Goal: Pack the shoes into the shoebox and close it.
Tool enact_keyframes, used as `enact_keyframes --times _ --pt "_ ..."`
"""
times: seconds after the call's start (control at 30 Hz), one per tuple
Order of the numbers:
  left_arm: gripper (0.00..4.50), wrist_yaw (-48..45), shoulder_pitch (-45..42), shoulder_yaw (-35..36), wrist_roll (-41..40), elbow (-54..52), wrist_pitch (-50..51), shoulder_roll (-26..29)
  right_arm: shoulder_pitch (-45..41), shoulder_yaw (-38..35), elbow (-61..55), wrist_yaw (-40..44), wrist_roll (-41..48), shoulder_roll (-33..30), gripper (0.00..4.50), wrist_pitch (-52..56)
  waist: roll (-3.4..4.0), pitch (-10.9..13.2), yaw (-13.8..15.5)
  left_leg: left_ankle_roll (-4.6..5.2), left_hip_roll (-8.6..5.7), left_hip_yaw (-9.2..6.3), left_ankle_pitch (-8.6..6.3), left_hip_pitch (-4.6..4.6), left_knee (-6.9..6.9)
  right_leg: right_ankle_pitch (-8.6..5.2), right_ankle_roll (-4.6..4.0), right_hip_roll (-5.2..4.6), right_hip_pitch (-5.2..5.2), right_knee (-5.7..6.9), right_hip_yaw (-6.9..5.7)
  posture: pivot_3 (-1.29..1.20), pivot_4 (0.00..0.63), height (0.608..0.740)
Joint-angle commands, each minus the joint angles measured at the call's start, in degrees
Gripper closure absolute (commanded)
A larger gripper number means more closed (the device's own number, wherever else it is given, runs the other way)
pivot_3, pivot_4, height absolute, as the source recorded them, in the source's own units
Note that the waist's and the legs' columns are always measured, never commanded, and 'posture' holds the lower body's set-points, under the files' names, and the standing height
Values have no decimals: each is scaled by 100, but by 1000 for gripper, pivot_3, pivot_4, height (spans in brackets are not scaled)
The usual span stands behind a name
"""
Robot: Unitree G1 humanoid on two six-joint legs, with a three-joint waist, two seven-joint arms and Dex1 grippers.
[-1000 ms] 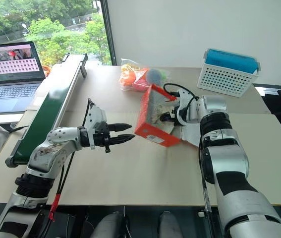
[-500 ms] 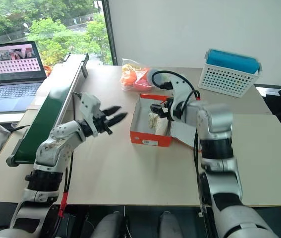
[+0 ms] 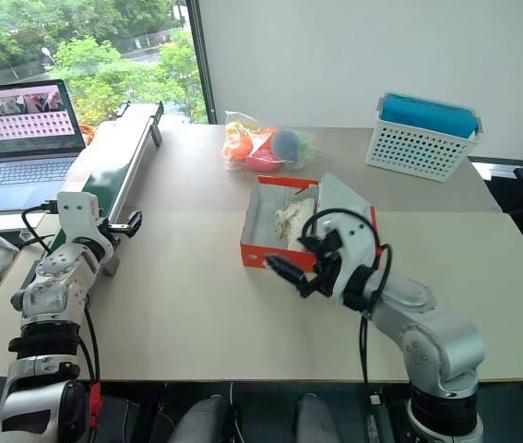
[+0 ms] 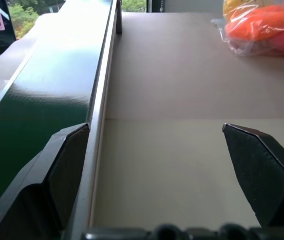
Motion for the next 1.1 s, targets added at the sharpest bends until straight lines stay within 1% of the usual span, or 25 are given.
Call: enact_keyframes --times 0.03,0.13,0.23,0.47,0.63,0.83,0.93,1.1 --pt "38 27 -262 114 121 300 -401 274 -141 323 156 -3 -355 -73 0 -615 -2 0 2 0 0 0 0 -1 0 0 0 0 0 -1 -1 0 150 705" --pt "38 116 -347 178 124 471 -491 340 -231 466 333 -168 -628 -33 0 -883 -3 1 4 0 -1 1 0 -4 -1 0 0 -1 -3 4 -1 0 150 705" --pt "38 155 -381 200 109 542 -535 339 -215 517 372 -132 -589 11 0 -887 -3 1 7 -1 -1 1 0 -6 0 0 0 -4 -3 5 -2 0 150 705" --pt "38 246 -428 213 44 535 -457 247 -278 1022 662 261 -816 -134 0 -1234 -6 1 4 -1 -1 1 0 -5 0 1 0 -5 -3 6 -2 0 150 705" --pt "38 283 -438 252 -20 494 -390 246 -313 1185 871 379 -1129 -253 0 -1625 -8 1 10 -1 -2 0 0 -6 2 1 0 -6 -3 7 -3 0 150 705" --pt "38 312 -398 319 -65 458 -270 249 -310 1539 867 868 -1279 -386 0 -2088 -10 1 6 -1 -2 1 0 -5 2 1 0 -4 -4 8 -3 0 150 705" --pt "38 319 -378 329 -87 437 -247 234 -307 1594 887 1055 -1247 -403 0 -2190 -12 1 6 -1 -2 1 0 -5 2 1 0 -4 -4 7 -3 0 150 705" --pt "38 325 -336 320 -114 424 -249 210 -331 1610 1002 1117 -1327 -373 0 -2263 -15 0 9 -1 -2 0 0 -5 3 1 0 -6 -3 8 -4 0 150 705"
